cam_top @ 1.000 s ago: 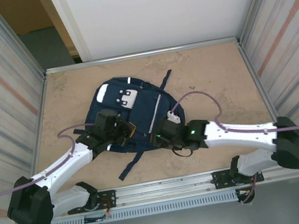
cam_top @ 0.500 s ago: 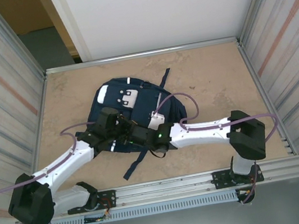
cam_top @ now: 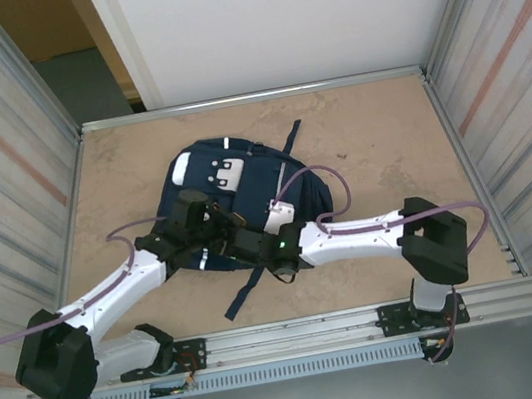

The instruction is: Pack the student bag

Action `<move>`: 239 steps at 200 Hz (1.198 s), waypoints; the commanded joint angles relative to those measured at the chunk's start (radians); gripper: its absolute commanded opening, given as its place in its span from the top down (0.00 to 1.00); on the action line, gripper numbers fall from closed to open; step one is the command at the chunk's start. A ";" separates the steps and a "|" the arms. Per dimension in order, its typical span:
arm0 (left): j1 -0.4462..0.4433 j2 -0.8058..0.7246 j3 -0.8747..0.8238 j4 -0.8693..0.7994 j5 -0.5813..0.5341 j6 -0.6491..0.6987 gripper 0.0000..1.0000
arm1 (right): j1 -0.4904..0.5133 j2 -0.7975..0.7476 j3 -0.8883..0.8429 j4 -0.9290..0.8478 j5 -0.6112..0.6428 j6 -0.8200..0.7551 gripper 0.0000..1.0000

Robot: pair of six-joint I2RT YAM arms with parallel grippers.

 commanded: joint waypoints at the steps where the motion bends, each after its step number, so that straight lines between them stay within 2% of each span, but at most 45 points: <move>1: 0.059 -0.046 0.024 -0.027 -0.001 0.094 1.00 | -0.029 -0.085 -0.028 -0.096 -0.038 -0.240 1.00; 10: 0.091 -0.043 0.033 -0.068 0.009 0.136 1.00 | -0.035 -0.104 -0.037 -0.134 -0.062 -0.341 1.00; 22: 0.132 -0.036 0.049 -0.120 0.028 0.198 1.00 | -0.046 -0.135 -0.080 -0.101 -0.140 -0.527 1.00; 72: 0.311 0.003 0.086 -0.184 0.166 0.377 1.00 | -0.147 -0.293 -0.238 -0.037 -0.400 -0.979 1.00; 97: 0.412 0.062 0.125 -0.244 0.179 0.417 1.00 | -0.223 -0.327 -0.238 -0.030 -0.582 -1.100 1.00; 114: 0.457 0.130 0.148 -0.211 0.221 0.430 1.00 | -0.226 -0.326 -0.227 0.008 -0.662 -1.142 1.00; 148: 0.464 0.292 0.273 -0.222 0.305 0.468 1.00 | -0.215 -0.243 -0.176 0.077 -0.625 -1.087 1.00; 157: 0.465 0.325 0.299 -0.214 0.348 0.468 0.88 | -0.215 -0.220 -0.166 0.097 -0.617 -1.072 1.00; 168: 0.464 0.353 0.319 -0.205 0.387 0.483 0.63 | -0.216 -0.199 -0.158 0.136 -0.641 -1.066 1.00; 177: 0.462 0.359 0.322 -0.205 0.404 0.510 0.51 | -0.213 -0.182 -0.149 0.170 -0.675 -1.063 1.00; 191: 0.464 0.333 0.297 -0.219 0.397 0.552 0.46 | -0.198 -0.160 -0.122 0.201 -0.678 -1.047 1.00; 210: 0.451 0.220 0.210 -0.254 0.328 0.530 0.41 | -0.170 -0.132 -0.090 0.226 -0.656 -1.040 1.00; 224: 0.404 0.118 0.132 -0.261 0.258 0.473 0.36 | -0.154 -0.111 -0.073 0.244 -0.666 -1.041 1.00; 239: 0.325 0.048 0.081 -0.257 0.199 0.410 0.36 | -0.139 -0.094 -0.059 0.251 -0.667 -1.040 1.00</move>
